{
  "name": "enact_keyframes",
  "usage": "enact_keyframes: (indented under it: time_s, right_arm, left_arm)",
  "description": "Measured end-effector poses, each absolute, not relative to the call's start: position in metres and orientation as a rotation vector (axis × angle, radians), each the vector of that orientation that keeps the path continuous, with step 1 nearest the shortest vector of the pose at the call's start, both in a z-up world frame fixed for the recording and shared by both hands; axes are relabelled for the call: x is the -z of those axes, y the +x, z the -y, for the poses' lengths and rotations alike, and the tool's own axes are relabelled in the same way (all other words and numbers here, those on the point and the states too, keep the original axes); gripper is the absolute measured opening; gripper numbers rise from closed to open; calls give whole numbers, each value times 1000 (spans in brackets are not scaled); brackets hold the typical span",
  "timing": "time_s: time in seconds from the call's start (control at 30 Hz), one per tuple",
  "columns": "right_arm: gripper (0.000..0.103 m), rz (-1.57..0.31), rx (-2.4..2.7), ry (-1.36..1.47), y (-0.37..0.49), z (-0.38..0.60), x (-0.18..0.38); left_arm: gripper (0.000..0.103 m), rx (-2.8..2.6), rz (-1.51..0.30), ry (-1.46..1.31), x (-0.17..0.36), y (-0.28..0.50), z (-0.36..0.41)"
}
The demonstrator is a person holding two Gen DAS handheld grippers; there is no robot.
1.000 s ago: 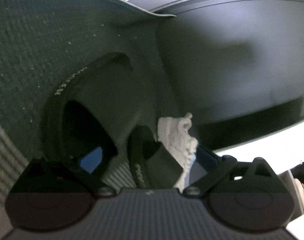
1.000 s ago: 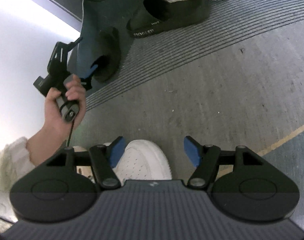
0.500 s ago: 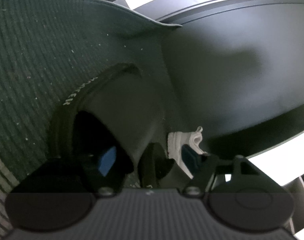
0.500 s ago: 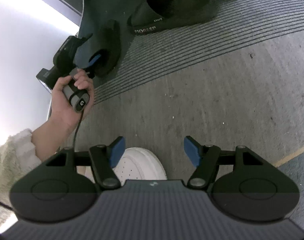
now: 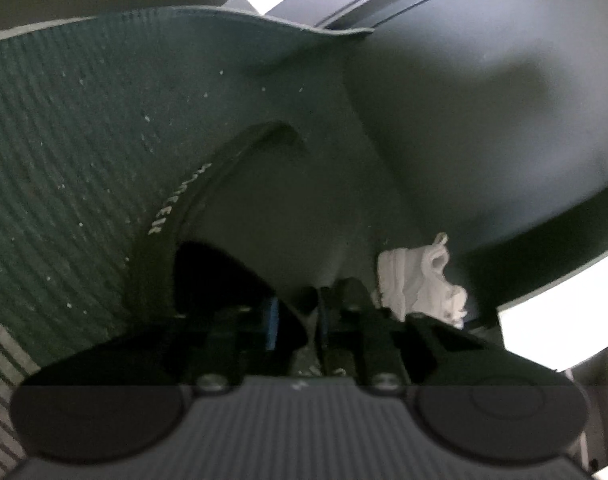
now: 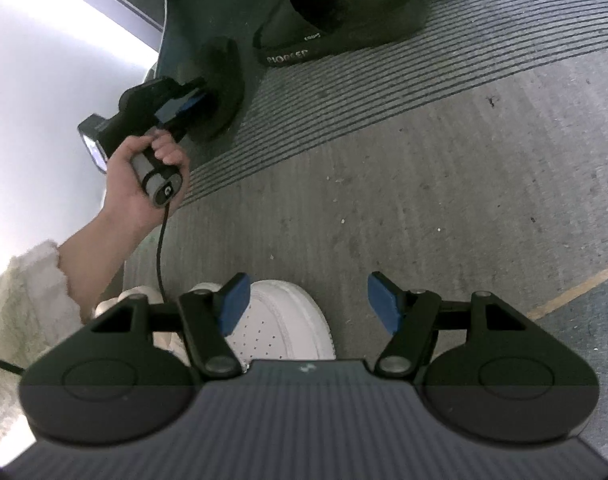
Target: Organize scattered shoes
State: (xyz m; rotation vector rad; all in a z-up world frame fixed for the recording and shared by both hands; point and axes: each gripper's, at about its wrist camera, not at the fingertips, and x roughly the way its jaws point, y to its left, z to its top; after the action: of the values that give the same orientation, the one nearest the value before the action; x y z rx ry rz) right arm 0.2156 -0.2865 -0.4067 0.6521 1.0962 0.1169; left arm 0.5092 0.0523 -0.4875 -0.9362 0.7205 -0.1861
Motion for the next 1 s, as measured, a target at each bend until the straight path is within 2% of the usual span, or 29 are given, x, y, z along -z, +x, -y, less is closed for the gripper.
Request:
enact_keyframes:
  time_s: [0.1,0.43,1.0]
  right_arm:
    - [67,-1091,-111,669,216,287,406]
    - [67,-1039,-98,679,207,291,387]
    - [68,-894,-69,686,138,303,325]
  left_arm:
    - [13,203,-704,-964,481,497,-56]
    - [12,267,-659,-1081,445,451,-71]
    - [12,465,-718,-1023,374,325,-47]
